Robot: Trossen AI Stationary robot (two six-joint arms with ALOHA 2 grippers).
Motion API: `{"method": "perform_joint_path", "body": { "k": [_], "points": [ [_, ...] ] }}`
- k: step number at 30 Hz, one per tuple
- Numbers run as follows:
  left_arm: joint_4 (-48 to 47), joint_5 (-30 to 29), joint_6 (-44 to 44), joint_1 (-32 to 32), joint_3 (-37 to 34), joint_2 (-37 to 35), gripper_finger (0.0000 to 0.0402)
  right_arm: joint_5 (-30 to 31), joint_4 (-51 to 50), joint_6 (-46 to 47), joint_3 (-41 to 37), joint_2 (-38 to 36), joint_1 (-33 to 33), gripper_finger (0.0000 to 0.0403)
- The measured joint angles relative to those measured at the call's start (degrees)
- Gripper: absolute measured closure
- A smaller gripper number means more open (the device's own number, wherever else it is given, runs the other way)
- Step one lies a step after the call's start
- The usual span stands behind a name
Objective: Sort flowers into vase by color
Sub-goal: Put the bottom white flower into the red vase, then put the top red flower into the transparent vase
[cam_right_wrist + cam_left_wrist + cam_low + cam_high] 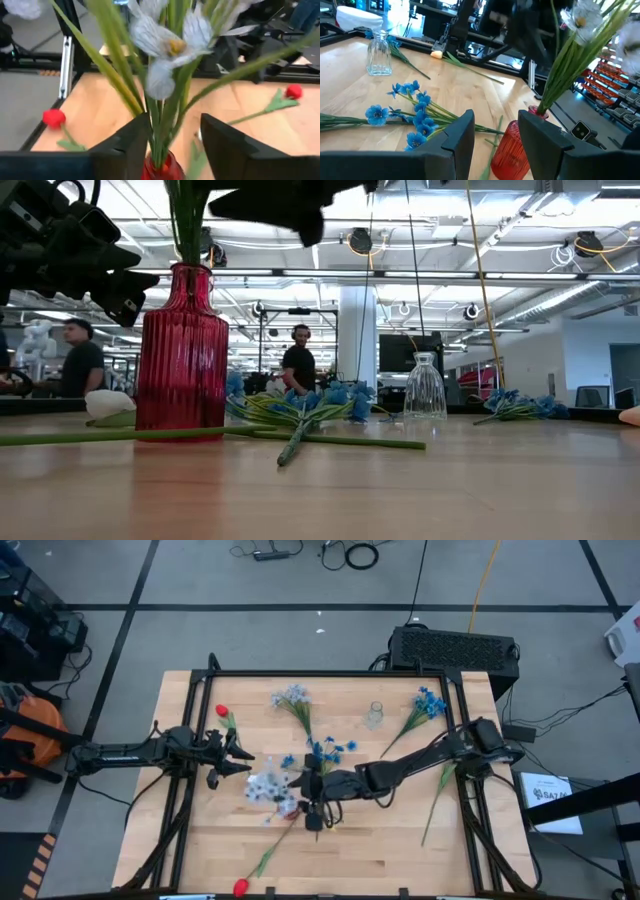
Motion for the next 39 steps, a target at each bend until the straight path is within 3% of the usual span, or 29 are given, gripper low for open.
{"method": "perform_joint_path", "body": {
  "k": [8, 15, 19, 25, 31, 39],
  "points": [
    [-0.1, 0.0, 0.0, 0.0, 0.0, 0.0, 0.0245, -0.7, -21.0, -1.2, 0.0, -12.3, -0.2, 0.0167],
    [-0.1, 0.0, 0.0, 0.0, 0.0, 0.0, 0.0245, 2.6, -44.2, 4.6, 0.0, -22.4, -1.3, 0.0173],
    [-0.1, 0.0, 0.0, 0.0, 0.0, 0.0, 0.0245, 7.0, -57.9, 14.3, 0.0, -25.5, -1.6, 0.0198],
    [-0.1, 0.0, 0.0, 0.0, 0.0, 0.0, 0.0245, 6.9, -71.6, 23.6, -0.5, -26.1, -1.9, 0.0274],
    [-0.1, 0.0, 0.0, 0.0, 0.0, 0.0, 0.0245, 6.7, -70.8, 32.8, -5.5, -26.1, -1.5, 0.0389],
    [-0.1, 0.0, 0.0, 0.0, 0.0, 0.0, 0.0245, 3.6, -68.8, 48.9, -9.2, -26.0, -1.5, 0.0396]
  ]
}}
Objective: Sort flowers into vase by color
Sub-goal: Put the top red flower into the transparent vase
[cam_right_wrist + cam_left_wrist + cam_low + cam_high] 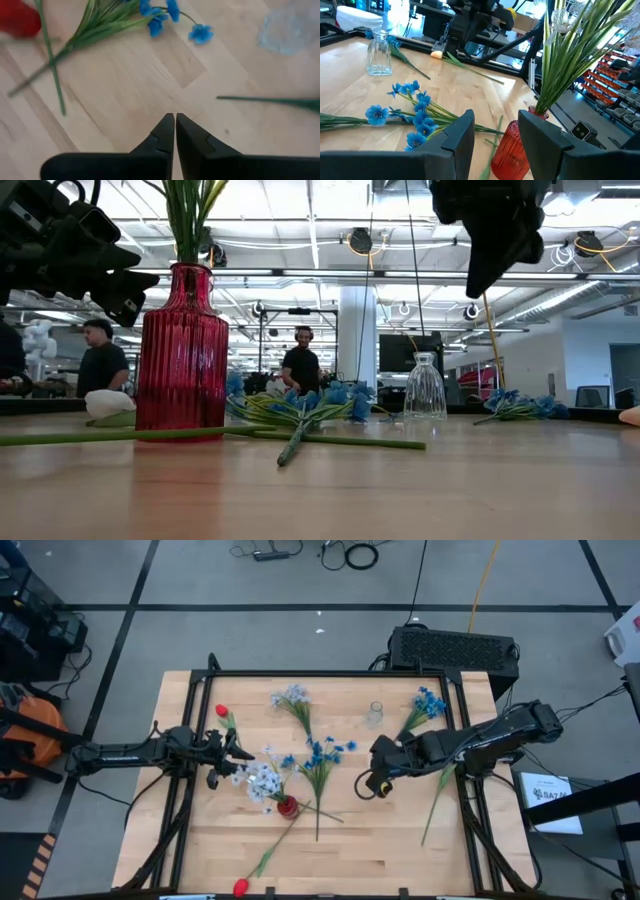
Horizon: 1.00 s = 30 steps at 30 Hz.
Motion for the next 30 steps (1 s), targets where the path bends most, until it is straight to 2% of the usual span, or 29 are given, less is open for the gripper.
{"method": "perform_joint_path", "body": {
  "k": [6, 8, 11, 15, 18, 21, 24, 30],
  "points": [
    [0.9, -0.2, -0.1, 0.0, 0.0, 0.0, 0.0245, 1.8, 2.1, 10.8, 0.0, 0.0, 0.0, 0.0400],
    [2.3, -2.9, -1.9, 0.0, 0.0, 0.0, 0.0245, 3.2, 3.5, 12.6, 0.0, 0.0, 0.0, 0.0400],
    [1.6, -15.1, -4.6, 0.0, 1.6, 0.0, 0.0245, 4.7, 5.2, 14.6, 0.0, 0.0, 0.0, 0.0400],
    [-2.2, -30.5, -1.5, 0.1, 7.4, 0.6, 0.0245, 6.8, 7.2, 16.1, 0.0, 0.0, 0.0, 0.0400],
    [-12.9, -41.8, -3.6, 0.8, 14.0, 3.5, 0.0245, 6.8, 7.3, 16.4, 0.0, 0.0, -0.2, 0.0400],
    [-29.6, -50.0, -12.6, 3.9, 22.9, 9.1, 0.0245, 6.6, 7.3, 16.7, 0.0, 0.0, -0.7, 0.0400],
    [-43.6, -51.6, -21.2, 8.5, 30.4, 17.7, 0.0245, 6.6, 7.2, 17.4, 0.0, 0.0, -1.2, 0.0400],
    [-56.9, -39.0, -27.5, 19.0, 38.9, 37.1, 0.0245, 6.4, 7.1, 16.9, -0.1, 0.0, -2.3, 0.0400]
  ]
}}
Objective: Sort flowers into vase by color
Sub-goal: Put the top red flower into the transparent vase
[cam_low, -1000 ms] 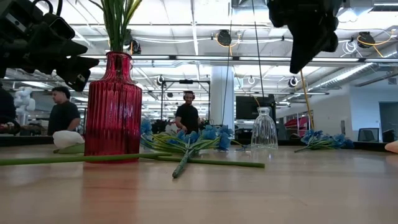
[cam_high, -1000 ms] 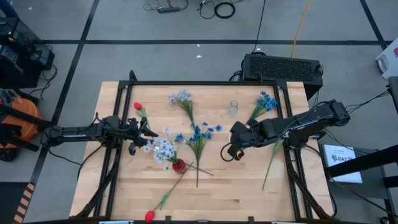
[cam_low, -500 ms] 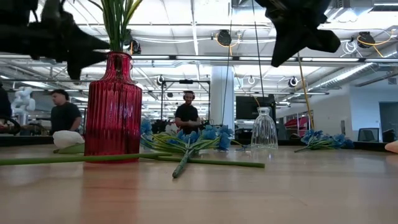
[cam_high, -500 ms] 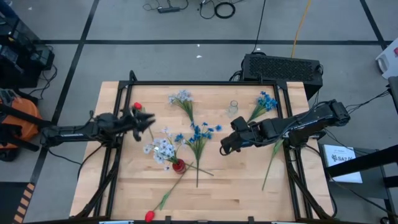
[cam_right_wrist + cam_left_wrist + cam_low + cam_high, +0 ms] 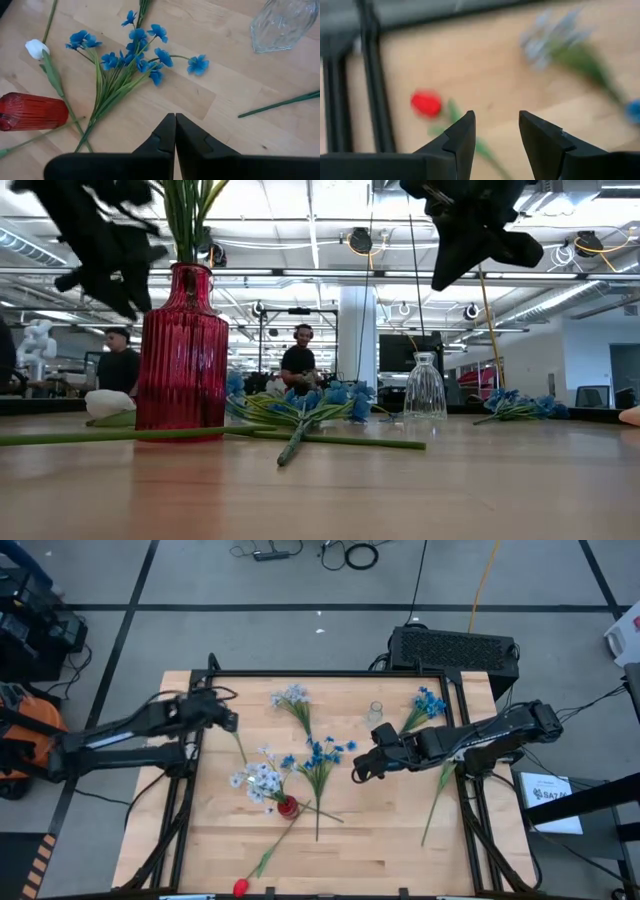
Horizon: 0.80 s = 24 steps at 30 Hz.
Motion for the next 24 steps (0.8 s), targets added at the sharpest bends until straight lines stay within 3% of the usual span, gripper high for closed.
{"method": "perform_joint_path", "body": {
  "k": [4, 8, 13, 16, 24],
  "points": [
    [-2.4, 4.6, -1.2, 5.5, 0.3, 10.0, 0.0245, -0.1, 0.0, 0.0, 0.0, 0.0, 0.0, 0.0400],
    [-3.6, 5.3, -1.2, 8.9, 0.3, 16.7, 0.0245, -0.2, 0.0, -1.4, 0.0, 0.0, 0.1, 0.0400],
    [-1.9, 5.5, -3.3, 12.0, 0.4, 21.4, 0.0245, -0.4, 0.0, -4.8, 0.0, 0.0, 0.1, 0.0400],
    [1.3, 8.4, -10.0, 13.7, 0.4, 23.6, 0.0245, -0.4, 0.0, -7.4, 0.0, 0.0, 0.1, 0.0400],
    [4.0, 14.2, -14.1, 15.6, 0.4, 30.3, 0.0245, -2.1, -0.7, -12.8, 0.0, 0.0, 0.1, 0.0400]
  ]
}}
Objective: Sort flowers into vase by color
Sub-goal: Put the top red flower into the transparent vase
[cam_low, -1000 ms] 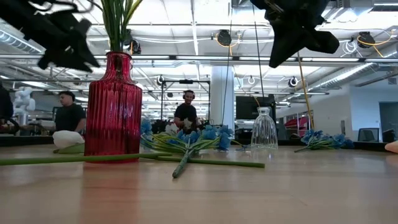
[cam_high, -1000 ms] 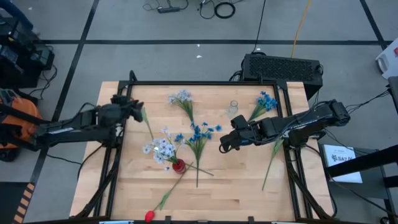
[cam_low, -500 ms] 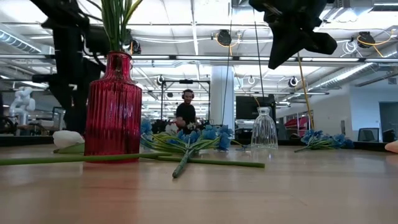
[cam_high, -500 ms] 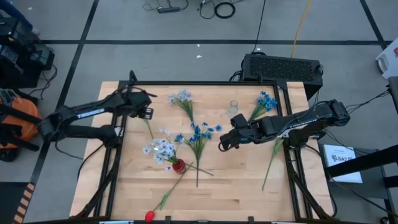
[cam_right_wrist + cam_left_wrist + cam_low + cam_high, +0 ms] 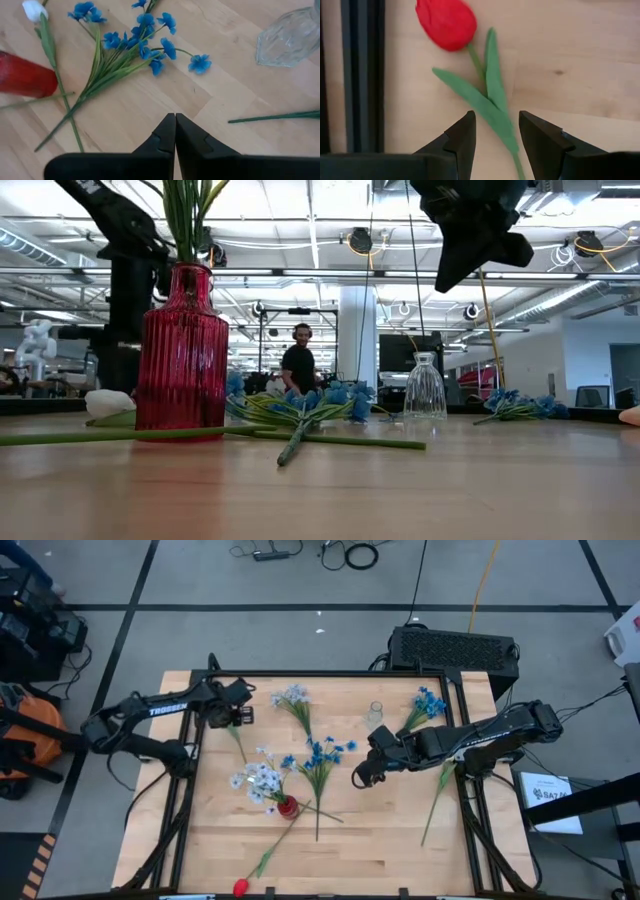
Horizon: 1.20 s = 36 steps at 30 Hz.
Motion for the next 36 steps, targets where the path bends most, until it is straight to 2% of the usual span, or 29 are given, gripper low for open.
{"method": "perform_joint_path", "body": {
  "k": [13, 16, 23, 30, 33, 36],
  "points": [
    [2.2, 1.6, -2.0, -0.9, 0.4, 11.5, 0.0246, -1.3, -0.4, -6.0, 0.0, 0.0, 0.0, 0.0400],
    [2.3, 1.5, -2.0, -1.4, 0.5, 13.0, 0.0266, -1.2, -0.3, -6.0, 0.0, 0.0, 0.0, 0.0400],
    [5.3, 2.5, -1.9, -1.2, 0.5, 12.5, 0.0386, -1.3, -0.2, -5.9, 0.0, 0.0, 0.1, 0.0400],
    [3.9, 3.0, 4.3, -0.6, 3.6, 12.5, 0.0390, -5.8, -3.8, -3.8, 0.0, 0.0, 3.5, 0.0400],
    [5.9, 2.3, 7.5, -0.8, 6.8, 10.1, 0.0391, -5.9, -8.1, -1.5, 0.0, 0.0, 6.3, 0.0400],
    [5.3, 1.9, 10.5, -1.2, 9.2, 7.1, 0.0391, -5.9, -8.2, -0.2, -1.4, -0.2, 8.9, 0.0401]
  ]
}}
